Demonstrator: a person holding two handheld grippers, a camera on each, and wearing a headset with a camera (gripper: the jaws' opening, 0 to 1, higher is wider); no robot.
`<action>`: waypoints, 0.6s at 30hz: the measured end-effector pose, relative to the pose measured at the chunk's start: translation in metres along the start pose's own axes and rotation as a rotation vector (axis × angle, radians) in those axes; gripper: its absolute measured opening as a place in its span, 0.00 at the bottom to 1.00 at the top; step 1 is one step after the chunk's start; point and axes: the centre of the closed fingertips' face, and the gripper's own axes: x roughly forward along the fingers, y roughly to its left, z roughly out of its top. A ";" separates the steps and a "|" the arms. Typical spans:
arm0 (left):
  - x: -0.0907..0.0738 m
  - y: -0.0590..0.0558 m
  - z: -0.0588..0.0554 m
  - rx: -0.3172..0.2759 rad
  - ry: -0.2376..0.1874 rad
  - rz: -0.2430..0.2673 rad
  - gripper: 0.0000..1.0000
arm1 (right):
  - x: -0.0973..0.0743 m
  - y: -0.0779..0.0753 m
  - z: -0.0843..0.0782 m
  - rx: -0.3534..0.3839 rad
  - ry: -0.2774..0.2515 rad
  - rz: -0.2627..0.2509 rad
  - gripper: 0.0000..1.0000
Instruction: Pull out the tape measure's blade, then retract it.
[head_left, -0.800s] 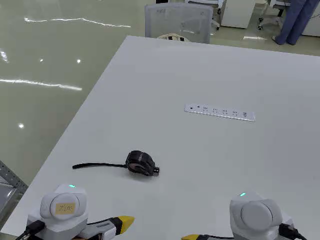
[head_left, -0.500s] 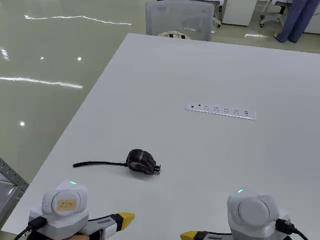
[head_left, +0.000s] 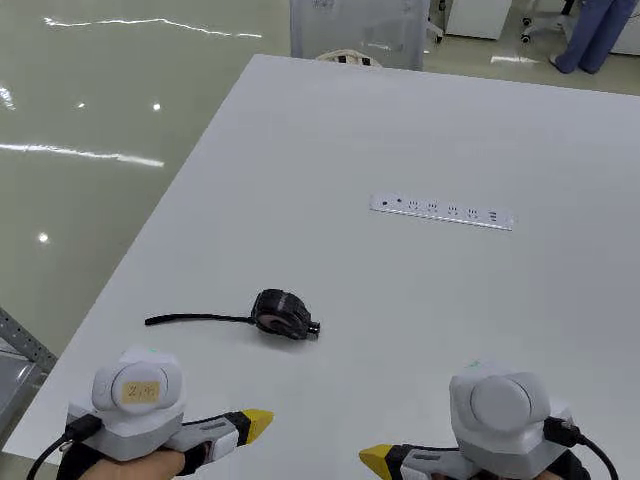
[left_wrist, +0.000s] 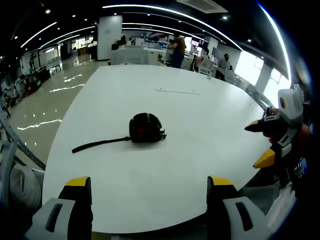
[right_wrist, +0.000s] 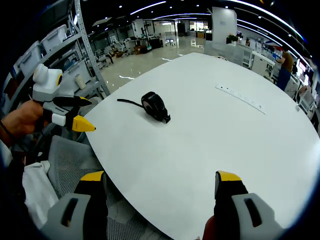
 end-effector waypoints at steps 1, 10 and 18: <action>0.000 0.000 0.000 -0.001 -0.001 -0.001 0.92 | 0.000 0.000 0.000 0.000 0.000 0.000 0.92; 0.005 0.001 0.000 0.005 0.005 -0.005 0.92 | 0.010 0.000 0.011 -0.028 -0.002 0.009 0.91; 0.009 0.003 0.001 0.003 -0.004 -0.016 0.92 | 0.019 -0.001 0.017 -0.042 -0.005 0.020 0.91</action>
